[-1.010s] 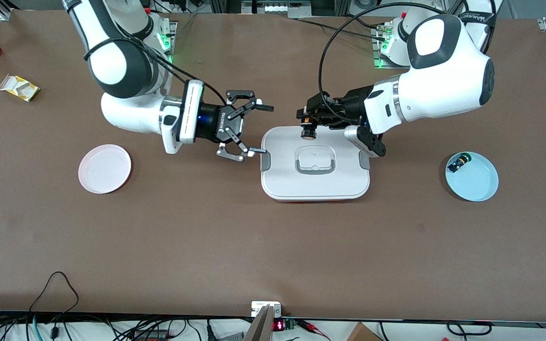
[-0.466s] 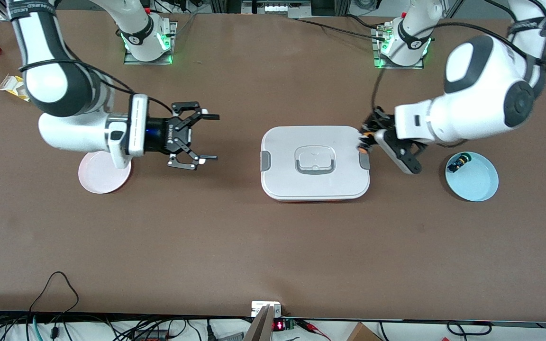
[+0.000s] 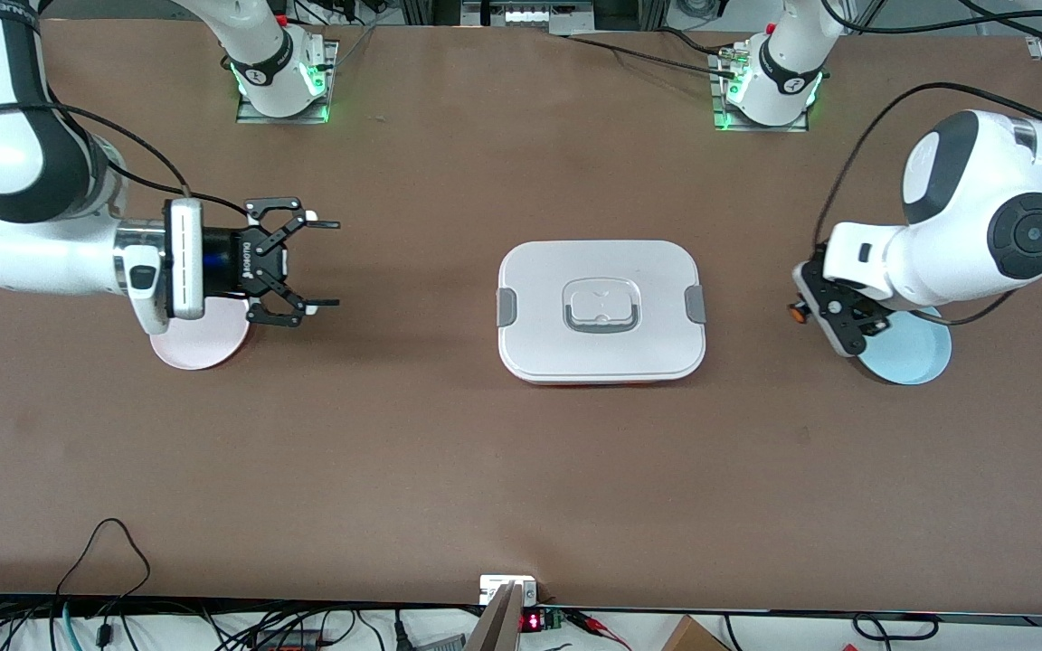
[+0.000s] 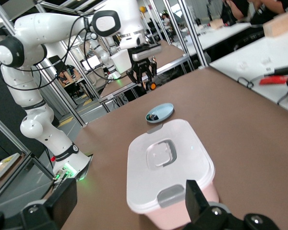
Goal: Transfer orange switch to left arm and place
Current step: 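Carry the switch to the blue dish while the right gripper withdraws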
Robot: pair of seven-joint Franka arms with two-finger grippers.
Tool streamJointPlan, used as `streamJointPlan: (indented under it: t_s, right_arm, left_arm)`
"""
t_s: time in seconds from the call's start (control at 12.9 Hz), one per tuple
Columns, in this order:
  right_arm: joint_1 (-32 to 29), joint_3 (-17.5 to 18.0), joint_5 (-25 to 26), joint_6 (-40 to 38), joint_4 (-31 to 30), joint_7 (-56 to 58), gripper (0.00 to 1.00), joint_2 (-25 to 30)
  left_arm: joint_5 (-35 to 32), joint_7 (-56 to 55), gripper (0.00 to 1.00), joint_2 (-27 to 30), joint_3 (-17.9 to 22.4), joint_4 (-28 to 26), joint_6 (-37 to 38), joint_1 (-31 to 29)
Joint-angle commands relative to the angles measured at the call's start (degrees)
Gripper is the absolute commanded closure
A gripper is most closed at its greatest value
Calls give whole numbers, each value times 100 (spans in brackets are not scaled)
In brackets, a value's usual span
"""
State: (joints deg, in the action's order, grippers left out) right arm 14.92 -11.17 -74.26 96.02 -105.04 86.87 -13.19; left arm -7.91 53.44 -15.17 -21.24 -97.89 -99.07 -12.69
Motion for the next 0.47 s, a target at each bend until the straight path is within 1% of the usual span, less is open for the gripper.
streamJointPlan:
  t_s: [0.0, 0.16, 0.23, 0.39]
  right_arm:
    - [-24, -243, 655, -118, -43, -1011, 0, 123]
    - [-50, -446, 1209, -310, -34, -1870, 0, 141]
    - [-59, -560, 1499, -338, -26, -2310, 0, 184]
    - [-51, -614, 1974, -321, 9, -3408, 0, 273]
  left_arm:
    - [-1015, 753, 89, -91, -73, -81, 55, -137]
    - [-1317, 1324, 89, -276, -73, -361, -155, -408]
    - [-1570, 1535, 89, -302, -73, -667, -522, -540]
    - [-1827, 1870, 91, -311, -73, -1282, -1479, -1040]
